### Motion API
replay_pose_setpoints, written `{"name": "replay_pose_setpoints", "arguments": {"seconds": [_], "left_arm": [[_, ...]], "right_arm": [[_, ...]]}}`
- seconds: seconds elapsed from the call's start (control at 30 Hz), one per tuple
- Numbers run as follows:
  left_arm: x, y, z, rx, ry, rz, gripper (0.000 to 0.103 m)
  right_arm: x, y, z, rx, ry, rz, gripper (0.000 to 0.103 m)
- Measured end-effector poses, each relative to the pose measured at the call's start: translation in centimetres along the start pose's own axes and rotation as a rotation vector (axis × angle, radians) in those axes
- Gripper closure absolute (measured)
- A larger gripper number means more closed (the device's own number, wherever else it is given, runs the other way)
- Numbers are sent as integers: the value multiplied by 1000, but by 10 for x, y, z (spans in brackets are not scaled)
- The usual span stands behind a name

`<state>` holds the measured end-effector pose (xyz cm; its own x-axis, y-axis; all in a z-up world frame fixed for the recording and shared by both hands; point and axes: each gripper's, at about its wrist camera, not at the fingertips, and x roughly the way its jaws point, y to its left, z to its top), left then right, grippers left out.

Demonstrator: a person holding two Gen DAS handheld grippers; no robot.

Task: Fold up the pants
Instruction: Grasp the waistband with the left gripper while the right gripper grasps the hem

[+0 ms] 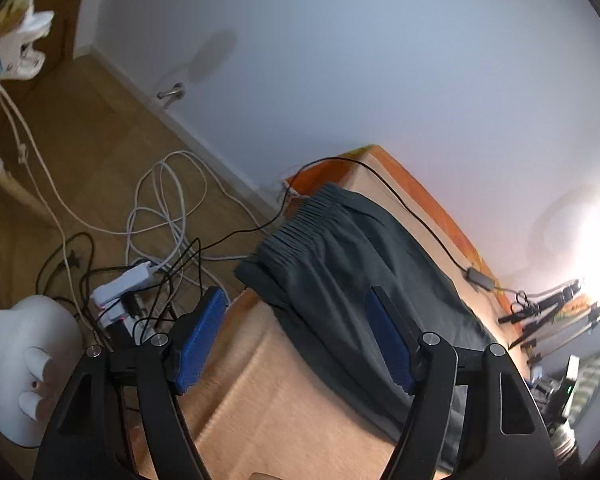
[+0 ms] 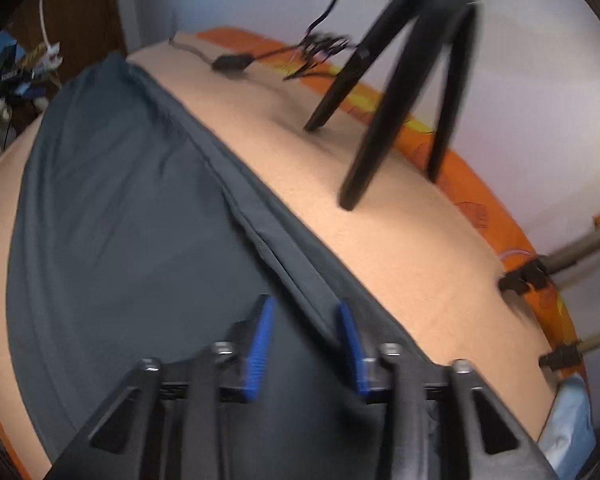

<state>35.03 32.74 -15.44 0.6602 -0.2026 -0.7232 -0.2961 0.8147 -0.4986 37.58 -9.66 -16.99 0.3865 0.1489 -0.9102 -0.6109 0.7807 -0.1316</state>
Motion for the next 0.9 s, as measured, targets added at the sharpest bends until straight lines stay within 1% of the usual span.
{"name": "replay_pose_setpoints", "arguments": {"seconds": [0.03, 0.07, 0.13, 0.23, 0.27, 0.33, 0.37, 0.4, 0.47, 0.57, 0.7, 0.8, 0.9], "left_arm": [[0, 3, 1, -12, 0, -2, 30], [1, 8, 3, -28, -1, -6, 30], [4, 16, 6, -59, 3, -20, 30], [14, 25, 7, -101, 33, -25, 27], [17, 27, 7, -107, 48, -29, 27], [26, 28, 7, -110, 87, -49, 27], [31, 27, 8, -112, 105, -52, 27], [34, 28, 9, -115, 113, -50, 26], [41, 30, 12, -141, 128, -50, 26], [51, 33, 15, -191, 148, -91, 26], [65, 40, 17, -276, 173, -111, 26], [71, 48, 15, -367, 159, -154, 26], [73, 47, 14, -395, 144, -171, 28]], "right_arm": [[0, 4, 1, -14, -4, -4, 90], [0, 8, 3, -30, -3, -28, 101], [3, 7, 9, -28, -8, -104, 103], [5, 5, 18, -4, -13, -160, 103], [6, 6, 20, -7, -8, -160, 103], [6, 10, 22, -10, 0, -147, 102], [5, 12, 22, -6, 0, -140, 99], [2, 14, 22, -1, -10, -133, 90], [-4, 17, 24, 6, -32, -133, 82], [-16, 20, 27, 15, -56, -132, 81], [-27, 31, 35, 6, -91, -135, 81], [-32, 40, 40, -7, -110, -140, 81], [-37, 47, 43, -20, -128, -144, 79]]}}
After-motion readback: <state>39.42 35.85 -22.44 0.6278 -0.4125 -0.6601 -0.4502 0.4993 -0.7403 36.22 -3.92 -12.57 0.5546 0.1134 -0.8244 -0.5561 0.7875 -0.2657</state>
